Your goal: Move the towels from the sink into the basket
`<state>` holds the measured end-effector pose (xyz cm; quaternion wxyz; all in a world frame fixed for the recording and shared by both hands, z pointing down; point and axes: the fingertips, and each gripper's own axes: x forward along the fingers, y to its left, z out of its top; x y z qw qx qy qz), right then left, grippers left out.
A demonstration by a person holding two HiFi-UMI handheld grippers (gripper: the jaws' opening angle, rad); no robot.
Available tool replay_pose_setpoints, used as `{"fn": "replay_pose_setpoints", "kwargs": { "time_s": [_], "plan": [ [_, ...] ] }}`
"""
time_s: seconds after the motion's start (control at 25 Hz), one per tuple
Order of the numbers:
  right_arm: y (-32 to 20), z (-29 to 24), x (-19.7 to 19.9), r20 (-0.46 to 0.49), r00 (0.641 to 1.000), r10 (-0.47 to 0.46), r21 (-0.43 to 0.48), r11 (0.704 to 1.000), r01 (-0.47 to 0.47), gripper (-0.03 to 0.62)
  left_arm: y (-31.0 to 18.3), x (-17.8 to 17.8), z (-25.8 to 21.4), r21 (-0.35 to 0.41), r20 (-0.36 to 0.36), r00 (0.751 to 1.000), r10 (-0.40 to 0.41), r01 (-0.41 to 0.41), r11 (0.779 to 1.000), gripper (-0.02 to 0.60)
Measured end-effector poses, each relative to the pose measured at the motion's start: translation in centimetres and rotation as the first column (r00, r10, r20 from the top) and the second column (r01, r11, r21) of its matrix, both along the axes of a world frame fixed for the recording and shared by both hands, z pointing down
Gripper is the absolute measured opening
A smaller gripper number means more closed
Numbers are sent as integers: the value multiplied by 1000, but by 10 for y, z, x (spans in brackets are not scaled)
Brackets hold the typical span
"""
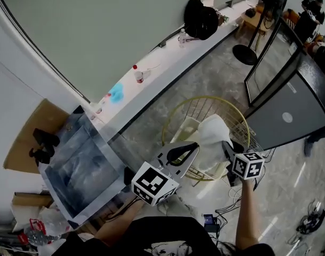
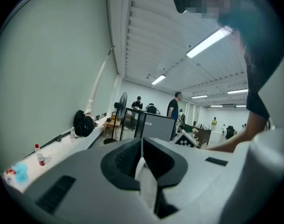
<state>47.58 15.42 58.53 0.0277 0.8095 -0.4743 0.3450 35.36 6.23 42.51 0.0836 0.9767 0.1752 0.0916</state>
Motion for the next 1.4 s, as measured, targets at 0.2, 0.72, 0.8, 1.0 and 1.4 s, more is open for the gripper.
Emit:
{"fn": "replay_pose_setpoints", "kwargs": {
  "time_s": [0.2,0.72,0.8,1.0,1.4],
  "plan": [
    [11,78,12,118,993,-9,-96,995,20,69,12,21,-1,6,10,1000,20,-20,1000,8],
    [-2,187,18,210,978,11,-242,969,41,108,-2,34,34,4,92,996,11,-12,1000,8],
    [-4,185,19,215,976,15,-236,971,37,152,-5,36,36,2,94,996,7,-7,1000,8],
    [-6,154,21,141,990,-9,-197,980,36,202,-9,34,34,1,86,996,-4,4,1000,8],
    [-42,28,9,8,1000,-25,52,998,25,159,-28,5,14,0,41,995,-89,89,996,8]
  ]
}}
